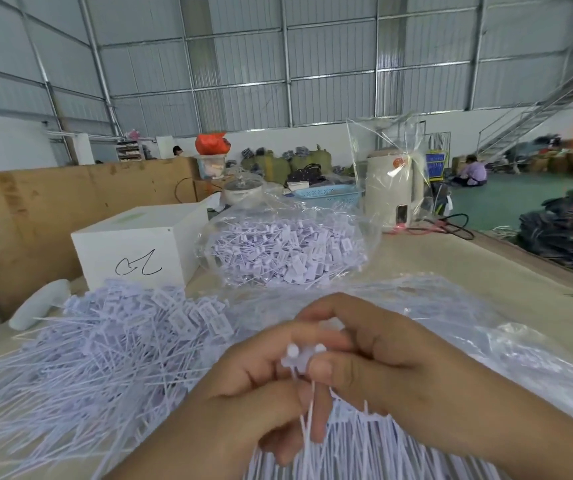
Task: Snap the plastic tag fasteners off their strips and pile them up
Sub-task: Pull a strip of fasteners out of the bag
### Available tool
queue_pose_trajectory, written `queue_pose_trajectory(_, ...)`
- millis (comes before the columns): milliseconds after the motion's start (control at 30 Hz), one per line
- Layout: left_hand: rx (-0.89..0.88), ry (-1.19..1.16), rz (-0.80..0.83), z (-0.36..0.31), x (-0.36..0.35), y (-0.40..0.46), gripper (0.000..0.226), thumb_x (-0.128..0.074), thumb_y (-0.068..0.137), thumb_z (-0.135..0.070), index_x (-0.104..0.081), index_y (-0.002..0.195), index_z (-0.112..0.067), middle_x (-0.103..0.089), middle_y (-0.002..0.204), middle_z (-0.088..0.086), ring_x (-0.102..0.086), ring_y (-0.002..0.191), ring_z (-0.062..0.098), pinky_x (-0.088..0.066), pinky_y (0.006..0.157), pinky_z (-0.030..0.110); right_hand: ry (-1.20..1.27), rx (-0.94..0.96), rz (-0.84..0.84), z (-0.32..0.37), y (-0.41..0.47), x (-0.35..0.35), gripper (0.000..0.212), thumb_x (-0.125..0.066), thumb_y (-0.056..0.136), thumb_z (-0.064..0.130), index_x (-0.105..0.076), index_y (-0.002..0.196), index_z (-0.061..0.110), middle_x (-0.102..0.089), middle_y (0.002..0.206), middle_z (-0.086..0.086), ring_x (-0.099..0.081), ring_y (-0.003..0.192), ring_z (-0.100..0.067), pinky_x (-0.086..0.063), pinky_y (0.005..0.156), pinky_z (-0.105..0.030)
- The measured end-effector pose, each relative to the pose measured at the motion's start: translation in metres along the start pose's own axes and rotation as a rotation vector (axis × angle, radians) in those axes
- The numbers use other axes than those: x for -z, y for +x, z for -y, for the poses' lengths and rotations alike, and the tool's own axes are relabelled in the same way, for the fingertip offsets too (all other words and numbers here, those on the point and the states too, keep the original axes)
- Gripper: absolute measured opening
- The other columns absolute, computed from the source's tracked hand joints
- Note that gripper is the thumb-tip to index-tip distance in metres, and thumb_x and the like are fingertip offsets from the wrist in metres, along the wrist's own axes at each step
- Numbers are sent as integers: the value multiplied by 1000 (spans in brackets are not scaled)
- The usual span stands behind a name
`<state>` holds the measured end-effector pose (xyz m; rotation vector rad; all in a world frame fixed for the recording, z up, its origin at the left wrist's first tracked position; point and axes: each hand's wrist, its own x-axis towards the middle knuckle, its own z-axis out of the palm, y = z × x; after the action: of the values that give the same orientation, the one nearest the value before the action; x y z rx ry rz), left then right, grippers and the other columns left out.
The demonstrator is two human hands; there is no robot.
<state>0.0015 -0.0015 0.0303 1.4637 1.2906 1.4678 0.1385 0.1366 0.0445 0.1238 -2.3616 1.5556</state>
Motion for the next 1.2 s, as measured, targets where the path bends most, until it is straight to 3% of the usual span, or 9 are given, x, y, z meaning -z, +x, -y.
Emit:
queue_pose_trajectory(100,-25,87,17,-8,3,0,22,-66,77,-29,-71,99,-29,-65,60,0,-57,50,4,-42,46,14,-326,-113,-77,-1,1,5,42,-57,83,62,-62,84,20,-59,60,9,-55,55,-5,-42,57,-24)
queue_pose_trajectory(167,-11,132,-64,-9,7,1,13,-71,71,-37,-72,80,-29,-63,55,0,-57,49,4,-42,44,15,-336,-187,-33,0,-1,10,60,-53,77,72,-61,75,13,-58,56,5,-54,54,-9,-42,57,-28)
queue_pose_trajectory(333,8,84,-204,-3,14,1,23,-82,52,-30,-60,58,-25,-51,49,0,-44,42,8,-35,40,15,-243,-182,-23,4,-1,16,42,-66,84,48,-50,58,20,-33,55,4,-34,54,-15,-26,54,-29)
queue_pose_trajectory(567,-170,42,-605,3,-4,9,33,-82,49,-31,-49,55,-27,-35,39,-5,-29,34,9,-25,38,12,-257,26,-608,7,6,2,54,-53,76,64,-46,64,12,-32,46,10,-31,41,-8,-28,39,-18)
queue_pose_trajectory(667,-149,-24,-478,3,-4,5,25,-78,53,-39,-56,59,-28,-46,42,-2,-39,35,9,-32,37,15,-233,15,-347,10,2,6,47,-61,85,56,-52,62,15,-37,51,10,-35,48,-10,-29,44,-22)
queue_pose_trajectory(767,-104,-110,-246,4,-3,3,27,-80,63,-41,-62,77,-27,-53,51,0,-43,38,11,-33,37,17,-130,20,-46,11,1,6,32,-61,90,38,-60,59,32,-45,53,20,-40,50,4,-31,51,-8)
queue_pose_trajectory(933,-53,-49,-75,1,3,1,30,-73,74,-37,-68,104,-31,-57,57,7,-45,37,10,-35,40,14,-84,-28,38,4,1,7,26,-62,91,38,-72,79,18,-65,75,10,-59,72,-9,-43,74,-25)
queue_pose_trajectory(1067,-91,145,-57,-4,13,0,24,-72,76,-43,-75,92,-25,-54,57,16,-49,41,10,-38,44,16,-297,-64,-122,-5,2,3,65,-65,73,64,-51,69,1,-35,57,1,-35,54,-16,-27,55,-32)
queue_pose_trajectory(1200,-84,209,-165,-4,16,-1,19,-72,69,-43,-75,79,-27,-59,54,4,-49,42,12,-41,43,20,-277,-103,-47,2,0,13,58,-65,80,61,-54,69,5,-38,64,-14,-37,57,-24,-28,60,-32)
